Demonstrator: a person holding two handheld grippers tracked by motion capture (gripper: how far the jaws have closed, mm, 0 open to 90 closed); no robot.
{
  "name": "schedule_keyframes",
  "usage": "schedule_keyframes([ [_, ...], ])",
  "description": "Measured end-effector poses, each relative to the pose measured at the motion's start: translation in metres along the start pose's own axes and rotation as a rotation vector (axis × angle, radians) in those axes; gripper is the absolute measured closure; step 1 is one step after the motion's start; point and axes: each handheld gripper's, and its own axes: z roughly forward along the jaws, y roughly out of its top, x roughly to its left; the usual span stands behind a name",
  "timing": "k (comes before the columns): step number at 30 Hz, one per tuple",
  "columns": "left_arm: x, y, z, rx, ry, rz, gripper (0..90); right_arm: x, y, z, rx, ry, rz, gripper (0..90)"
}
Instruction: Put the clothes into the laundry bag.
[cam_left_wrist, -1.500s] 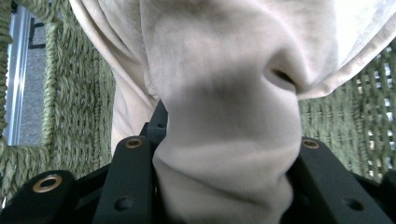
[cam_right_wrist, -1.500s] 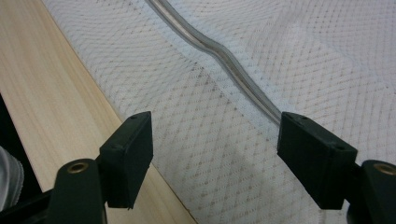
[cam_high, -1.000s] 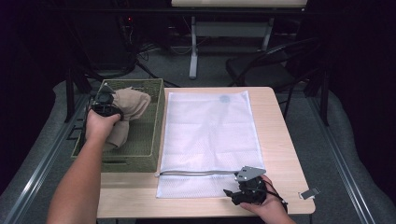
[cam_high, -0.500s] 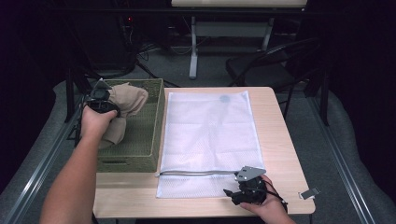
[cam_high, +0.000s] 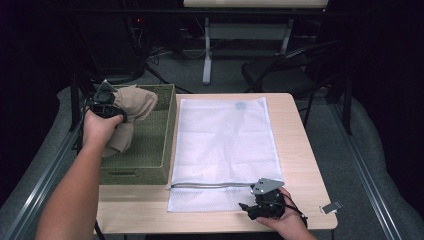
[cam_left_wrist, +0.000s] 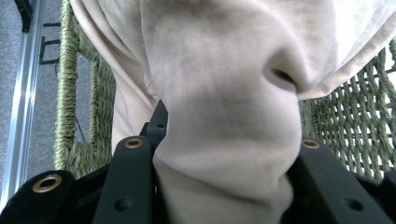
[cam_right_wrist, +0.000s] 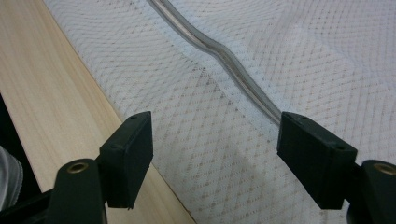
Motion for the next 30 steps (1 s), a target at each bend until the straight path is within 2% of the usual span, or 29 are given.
schedule_keyframes([
  [13,-0.005,0.004,-0.013,-0.001,-0.003,0.023,58.8,0.0,0.0,0.0,-0.001,0.0,0.001,27.0],
  [30,-0.014,0.005,-0.031,0.012,-0.02,0.082,58.7,-0.001,0.0,0.001,-0.003,0.006,0.002,27.2],
])
